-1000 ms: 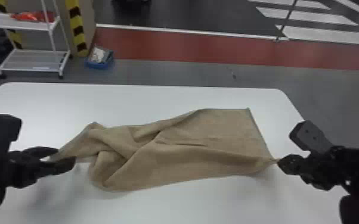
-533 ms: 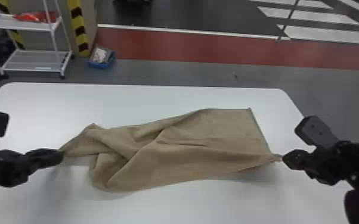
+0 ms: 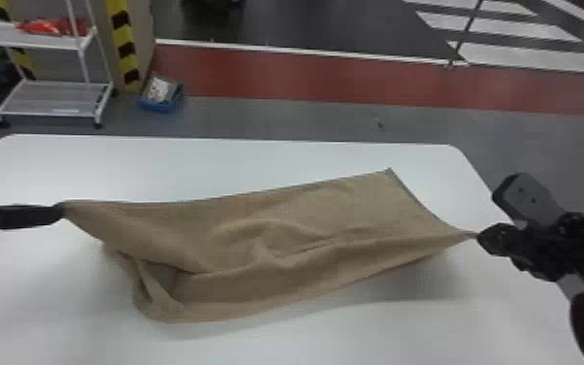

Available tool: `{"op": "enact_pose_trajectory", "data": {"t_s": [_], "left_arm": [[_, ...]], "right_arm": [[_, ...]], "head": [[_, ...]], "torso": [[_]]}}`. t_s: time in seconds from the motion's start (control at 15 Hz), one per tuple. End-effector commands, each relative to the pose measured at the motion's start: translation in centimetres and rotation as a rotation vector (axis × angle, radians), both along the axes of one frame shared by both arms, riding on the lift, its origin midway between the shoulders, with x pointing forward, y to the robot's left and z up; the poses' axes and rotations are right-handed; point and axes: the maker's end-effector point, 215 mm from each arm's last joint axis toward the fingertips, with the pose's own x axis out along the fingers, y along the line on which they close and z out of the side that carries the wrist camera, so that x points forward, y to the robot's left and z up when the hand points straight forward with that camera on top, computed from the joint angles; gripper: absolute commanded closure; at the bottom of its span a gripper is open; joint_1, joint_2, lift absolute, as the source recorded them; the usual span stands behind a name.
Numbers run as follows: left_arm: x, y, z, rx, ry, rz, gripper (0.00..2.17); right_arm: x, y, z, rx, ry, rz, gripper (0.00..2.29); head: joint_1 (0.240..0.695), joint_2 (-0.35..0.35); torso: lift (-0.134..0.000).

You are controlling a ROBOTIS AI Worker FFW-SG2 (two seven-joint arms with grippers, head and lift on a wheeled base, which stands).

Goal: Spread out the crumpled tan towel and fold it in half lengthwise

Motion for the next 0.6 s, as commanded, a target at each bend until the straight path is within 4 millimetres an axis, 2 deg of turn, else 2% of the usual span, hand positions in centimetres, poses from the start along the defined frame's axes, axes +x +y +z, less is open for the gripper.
{"op": "enact_pose_trajectory", "data": {"t_s": [0.0, 0.27, 0.47, 0.53], "left_arm": [[1.3, -1.6, 0.1, 0.003, -0.002, 0.011, 2.15], [5.1, -5.9, 0.7, 0.028, -0.014, 0.028, 2.15], [7.3, -11.0, 2.5, 0.003, -0.041, -0.011, 2.15], [7.2, -12.6, 1.7, 0.020, -0.027, -0.042, 1.94]], "right_arm": [[0.4, -0.6, 0.6, -0.014, -0.021, -0.019, 1.18], [-0.5, -0.6, -0.3, -0.014, 0.000, -0.030, 1.18], [-1.8, -0.6, -1.1, -0.013, 0.013, -0.041, 1.18], [-2.2, -0.4, -1.3, -0.014, 0.015, -0.040, 1.18]], "head": [[0.695, -0.175], [0.695, -0.203], [0.695, -0.238], [0.695, -0.249]], "torso": [[-0.123], [-0.123], [-0.123], [-0.123]]}}
